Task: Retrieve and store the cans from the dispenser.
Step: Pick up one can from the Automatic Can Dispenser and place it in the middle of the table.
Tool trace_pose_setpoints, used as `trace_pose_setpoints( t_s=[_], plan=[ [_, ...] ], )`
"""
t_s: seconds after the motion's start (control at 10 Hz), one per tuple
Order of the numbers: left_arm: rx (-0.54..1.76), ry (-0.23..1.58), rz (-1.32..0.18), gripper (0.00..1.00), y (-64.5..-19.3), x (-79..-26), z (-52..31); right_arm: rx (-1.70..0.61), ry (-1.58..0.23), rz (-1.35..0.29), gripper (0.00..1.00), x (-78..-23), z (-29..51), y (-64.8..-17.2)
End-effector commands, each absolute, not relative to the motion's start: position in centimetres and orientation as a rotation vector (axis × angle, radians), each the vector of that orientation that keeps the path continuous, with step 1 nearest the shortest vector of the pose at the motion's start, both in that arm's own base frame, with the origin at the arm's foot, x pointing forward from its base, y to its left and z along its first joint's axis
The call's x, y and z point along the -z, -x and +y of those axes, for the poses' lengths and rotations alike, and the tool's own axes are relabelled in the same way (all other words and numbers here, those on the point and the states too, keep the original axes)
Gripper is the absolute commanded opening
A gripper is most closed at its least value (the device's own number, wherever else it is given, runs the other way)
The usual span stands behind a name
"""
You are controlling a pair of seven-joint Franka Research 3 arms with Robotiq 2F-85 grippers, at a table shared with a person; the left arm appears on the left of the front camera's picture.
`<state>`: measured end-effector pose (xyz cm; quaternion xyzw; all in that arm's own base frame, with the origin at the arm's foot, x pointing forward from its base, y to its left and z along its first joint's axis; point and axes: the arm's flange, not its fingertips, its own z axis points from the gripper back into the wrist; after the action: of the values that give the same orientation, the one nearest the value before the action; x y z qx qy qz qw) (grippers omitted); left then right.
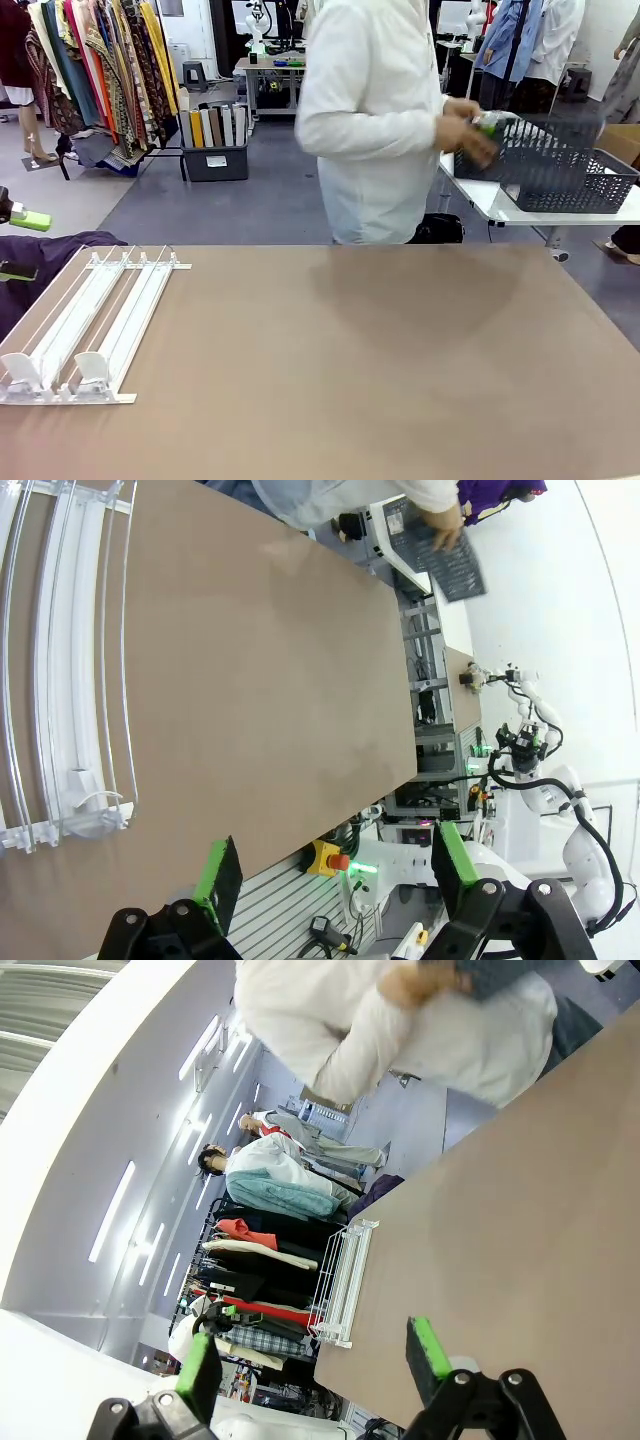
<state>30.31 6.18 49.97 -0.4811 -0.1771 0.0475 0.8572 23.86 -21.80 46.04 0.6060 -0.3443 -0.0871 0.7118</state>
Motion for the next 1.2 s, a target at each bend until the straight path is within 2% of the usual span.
trace_pose_setpoints(
  t_s=[0.0,1.1],
  plan=[
    [-0.084,1.027,-0.386,1.00,-30.19,-49.99,6.22,0.185,-1.357,-0.795,1.00,-46.42,-21.73,-24.21],
    [-0.084,1.027,-0.386,1.00,-30.19,-49.99,6.22,0.185,-1.357,-0.795,1.00,-46.42,-21.73,-24.21]
  ],
)
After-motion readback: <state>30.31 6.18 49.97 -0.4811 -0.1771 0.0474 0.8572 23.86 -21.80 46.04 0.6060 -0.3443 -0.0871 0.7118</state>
